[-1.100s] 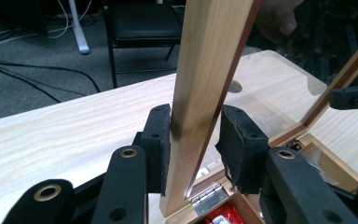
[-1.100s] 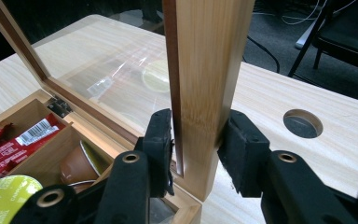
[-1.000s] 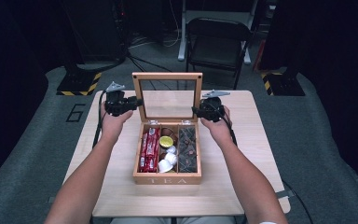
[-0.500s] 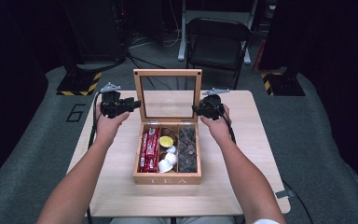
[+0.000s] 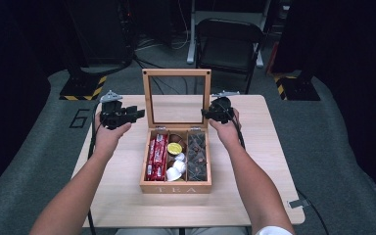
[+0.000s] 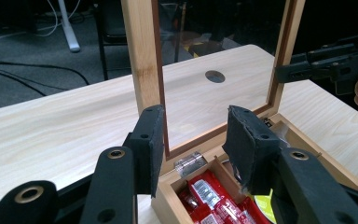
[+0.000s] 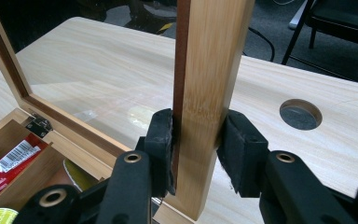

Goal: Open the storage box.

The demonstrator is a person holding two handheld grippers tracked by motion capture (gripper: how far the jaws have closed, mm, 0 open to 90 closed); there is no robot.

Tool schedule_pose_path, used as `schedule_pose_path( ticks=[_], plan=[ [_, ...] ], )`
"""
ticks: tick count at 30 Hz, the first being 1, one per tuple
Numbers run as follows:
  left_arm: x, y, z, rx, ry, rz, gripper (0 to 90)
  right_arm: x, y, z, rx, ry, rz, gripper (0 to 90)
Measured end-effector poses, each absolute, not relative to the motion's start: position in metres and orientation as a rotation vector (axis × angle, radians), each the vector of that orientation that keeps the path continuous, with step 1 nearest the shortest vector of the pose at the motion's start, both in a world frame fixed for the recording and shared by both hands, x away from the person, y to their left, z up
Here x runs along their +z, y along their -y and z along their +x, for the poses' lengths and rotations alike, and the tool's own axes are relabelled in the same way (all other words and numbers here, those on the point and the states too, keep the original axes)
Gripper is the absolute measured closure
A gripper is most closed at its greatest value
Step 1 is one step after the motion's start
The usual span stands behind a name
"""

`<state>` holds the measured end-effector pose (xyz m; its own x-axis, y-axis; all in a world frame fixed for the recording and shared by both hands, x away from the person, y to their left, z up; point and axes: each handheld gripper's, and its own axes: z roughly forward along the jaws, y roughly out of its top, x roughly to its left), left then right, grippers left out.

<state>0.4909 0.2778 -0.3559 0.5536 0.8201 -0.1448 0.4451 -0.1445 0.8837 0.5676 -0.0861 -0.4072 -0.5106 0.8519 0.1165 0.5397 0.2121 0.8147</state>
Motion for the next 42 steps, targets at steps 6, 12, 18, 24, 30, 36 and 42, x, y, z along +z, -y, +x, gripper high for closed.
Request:
schedule_pose_path(
  ticks=[6,12,18,24,30,36,42],
  plan=[
    [-0.355,-0.280,0.486,0.463,-1.038,1.781,56.5,-0.406,0.086,0.569,1.198,-2.147,1.294,64.4],
    [-0.357,-0.282,0.484,0.460,-1.046,1.782,56.5,-0.406,0.085,0.568,1.196,-2.141,1.307,64.3],
    [-0.357,-0.282,0.480,0.460,-1.047,1.790,56.5,-0.406,0.086,0.566,1.182,-2.136,1.324,56.3],
    [-0.359,-0.282,0.476,0.450,-1.077,1.773,52.3,-0.405,0.096,0.556,1.186,-2.113,1.330,51.8],
    [-0.358,-0.281,0.473,0.469,-1.085,1.778,50.3,-0.395,0.104,0.538,1.186,-2.151,1.253,49.4],
    [-0.358,-0.280,0.467,0.469,-1.083,1.778,50.1,-0.385,0.102,0.516,1.230,-2.170,1.190,46.2],
    [-0.361,-0.281,0.462,0.444,-1.083,1.779,51.4,-0.387,0.093,0.498,1.237,-2.204,1.148,42.3]
  ],
)
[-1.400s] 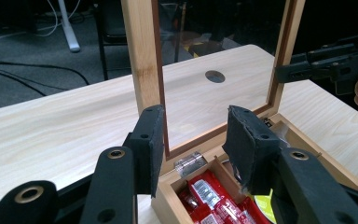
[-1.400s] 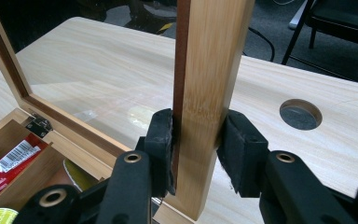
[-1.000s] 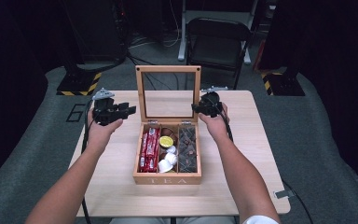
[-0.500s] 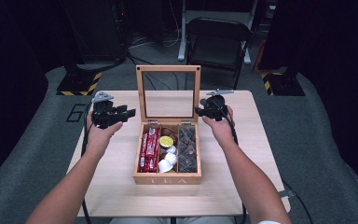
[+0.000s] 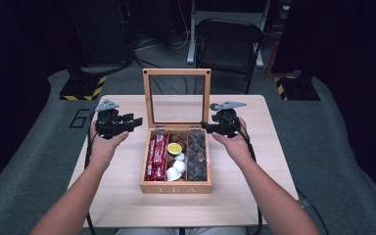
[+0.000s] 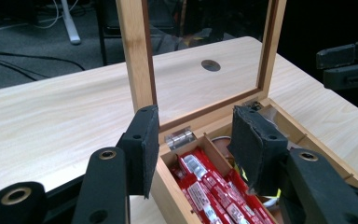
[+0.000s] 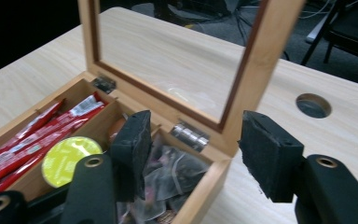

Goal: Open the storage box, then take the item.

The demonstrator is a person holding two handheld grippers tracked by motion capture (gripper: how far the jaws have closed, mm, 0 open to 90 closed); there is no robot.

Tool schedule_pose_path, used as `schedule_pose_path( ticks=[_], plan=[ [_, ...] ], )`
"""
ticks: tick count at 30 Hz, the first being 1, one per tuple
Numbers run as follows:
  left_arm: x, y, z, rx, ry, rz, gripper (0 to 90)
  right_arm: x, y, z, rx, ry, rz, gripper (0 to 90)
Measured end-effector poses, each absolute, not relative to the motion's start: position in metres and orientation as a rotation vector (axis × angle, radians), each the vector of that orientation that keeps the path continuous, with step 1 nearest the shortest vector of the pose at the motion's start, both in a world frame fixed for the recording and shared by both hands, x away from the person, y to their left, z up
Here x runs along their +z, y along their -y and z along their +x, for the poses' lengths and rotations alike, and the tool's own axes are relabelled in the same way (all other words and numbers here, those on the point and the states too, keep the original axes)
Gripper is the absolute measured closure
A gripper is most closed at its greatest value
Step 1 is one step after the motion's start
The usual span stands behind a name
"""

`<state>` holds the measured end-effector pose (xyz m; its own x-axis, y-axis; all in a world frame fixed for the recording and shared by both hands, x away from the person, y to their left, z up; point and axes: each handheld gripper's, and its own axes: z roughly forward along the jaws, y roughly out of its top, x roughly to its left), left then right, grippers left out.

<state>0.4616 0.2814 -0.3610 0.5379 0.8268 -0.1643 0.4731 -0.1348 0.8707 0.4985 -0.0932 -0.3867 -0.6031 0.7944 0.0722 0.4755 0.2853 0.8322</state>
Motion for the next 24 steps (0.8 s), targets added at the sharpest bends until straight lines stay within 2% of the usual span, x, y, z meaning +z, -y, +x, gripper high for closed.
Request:
schedule_pose_path(
  ticks=[4,24],
  plan=[
    [-0.364,-0.284,0.455,0.445,-1.094,1.764,48.3,-0.389,0.088,0.489,1.263,-2.212,1.134,40.2],
    [-0.375,-0.296,0.439,0.445,-1.119,1.744,49.9,-0.404,0.062,0.462,1.241,-2.315,0.993,42.4]
  ],
)
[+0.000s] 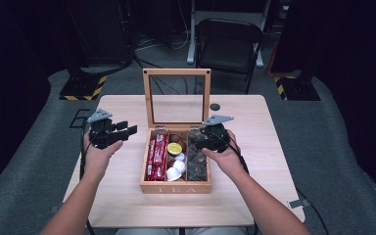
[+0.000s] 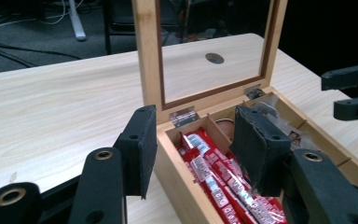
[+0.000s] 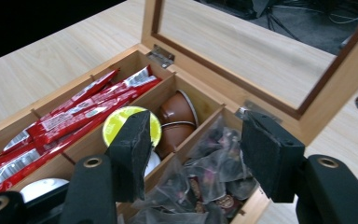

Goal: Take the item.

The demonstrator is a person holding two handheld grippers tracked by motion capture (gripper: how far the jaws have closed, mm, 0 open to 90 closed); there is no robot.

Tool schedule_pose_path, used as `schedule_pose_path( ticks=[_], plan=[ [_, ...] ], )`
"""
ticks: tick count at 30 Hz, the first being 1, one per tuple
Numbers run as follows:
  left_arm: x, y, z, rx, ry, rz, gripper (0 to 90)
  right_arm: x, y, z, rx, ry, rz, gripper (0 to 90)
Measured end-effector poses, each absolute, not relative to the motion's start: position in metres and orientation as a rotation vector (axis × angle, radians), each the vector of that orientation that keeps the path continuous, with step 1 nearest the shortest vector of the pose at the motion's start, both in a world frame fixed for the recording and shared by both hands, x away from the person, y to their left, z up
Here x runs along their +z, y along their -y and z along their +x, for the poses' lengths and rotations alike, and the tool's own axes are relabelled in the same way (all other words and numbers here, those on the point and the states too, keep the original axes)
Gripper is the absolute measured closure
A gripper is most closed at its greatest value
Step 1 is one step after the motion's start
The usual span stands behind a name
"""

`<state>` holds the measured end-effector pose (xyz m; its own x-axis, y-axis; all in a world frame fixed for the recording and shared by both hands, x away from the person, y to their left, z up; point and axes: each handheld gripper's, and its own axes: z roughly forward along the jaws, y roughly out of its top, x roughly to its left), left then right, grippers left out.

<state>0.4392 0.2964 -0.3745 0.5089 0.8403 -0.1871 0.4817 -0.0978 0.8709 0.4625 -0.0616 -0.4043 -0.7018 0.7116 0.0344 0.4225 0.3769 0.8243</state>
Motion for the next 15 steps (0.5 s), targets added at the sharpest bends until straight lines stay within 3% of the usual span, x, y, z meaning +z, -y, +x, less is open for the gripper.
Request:
schedule_pose_path(
  ticks=[15],
  plan=[
    [-0.383,-0.296,0.432,0.461,-1.114,1.751,49.9,-0.419,0.045,0.451,1.245,-2.382,0.947,41.5]
  ],
)
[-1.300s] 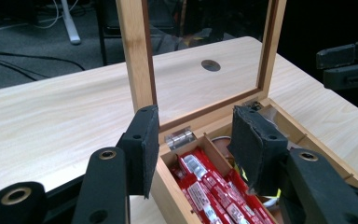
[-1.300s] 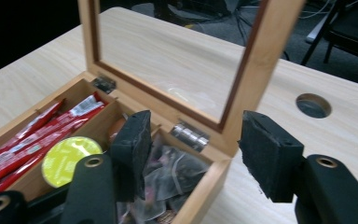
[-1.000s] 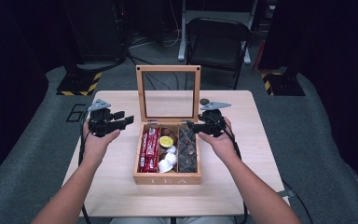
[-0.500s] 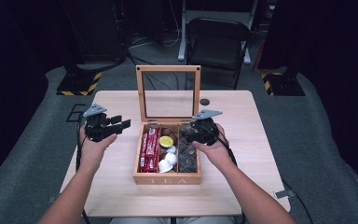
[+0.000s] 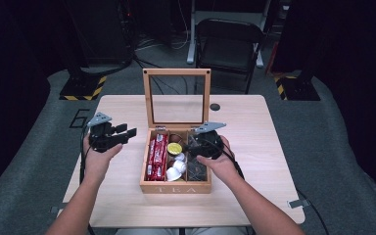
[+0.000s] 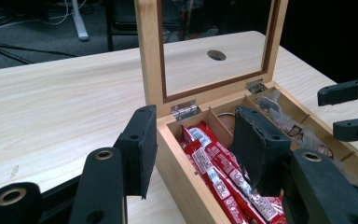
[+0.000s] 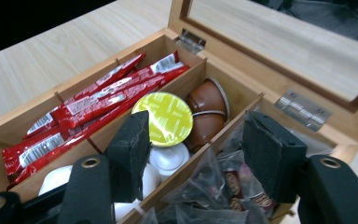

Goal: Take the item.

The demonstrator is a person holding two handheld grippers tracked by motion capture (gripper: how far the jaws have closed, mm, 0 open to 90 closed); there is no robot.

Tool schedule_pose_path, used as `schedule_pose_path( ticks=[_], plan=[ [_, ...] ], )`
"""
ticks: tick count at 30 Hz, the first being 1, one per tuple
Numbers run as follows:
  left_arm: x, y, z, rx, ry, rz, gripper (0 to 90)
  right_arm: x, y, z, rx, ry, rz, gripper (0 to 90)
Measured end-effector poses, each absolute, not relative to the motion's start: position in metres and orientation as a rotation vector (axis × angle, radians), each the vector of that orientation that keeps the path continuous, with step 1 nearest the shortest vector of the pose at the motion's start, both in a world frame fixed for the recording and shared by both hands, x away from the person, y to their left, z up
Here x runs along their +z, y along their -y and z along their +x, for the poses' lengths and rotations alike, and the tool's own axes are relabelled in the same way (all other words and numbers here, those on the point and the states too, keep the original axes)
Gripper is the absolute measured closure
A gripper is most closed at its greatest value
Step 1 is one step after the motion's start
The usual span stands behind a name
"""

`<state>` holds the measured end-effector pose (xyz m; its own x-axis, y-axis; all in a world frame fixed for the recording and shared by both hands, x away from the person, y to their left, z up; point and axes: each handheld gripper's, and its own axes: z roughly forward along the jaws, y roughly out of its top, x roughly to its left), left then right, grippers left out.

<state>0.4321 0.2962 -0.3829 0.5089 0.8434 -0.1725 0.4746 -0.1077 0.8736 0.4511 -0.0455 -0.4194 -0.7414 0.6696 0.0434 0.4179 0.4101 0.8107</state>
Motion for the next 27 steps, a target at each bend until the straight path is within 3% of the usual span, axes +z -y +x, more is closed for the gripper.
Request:
schedule_pose_path(
  ticks=[14,27],
  plan=[
    [-0.392,-0.300,0.426,0.458,-1.136,1.738,49.9,-0.436,0.033,0.441,1.241,-2.415,0.932,41.5],
    [-0.398,-0.302,0.425,0.457,-1.144,1.749,49.9,-0.449,0.010,0.466,1.219,-2.498,0.946,35.3]
  ],
)
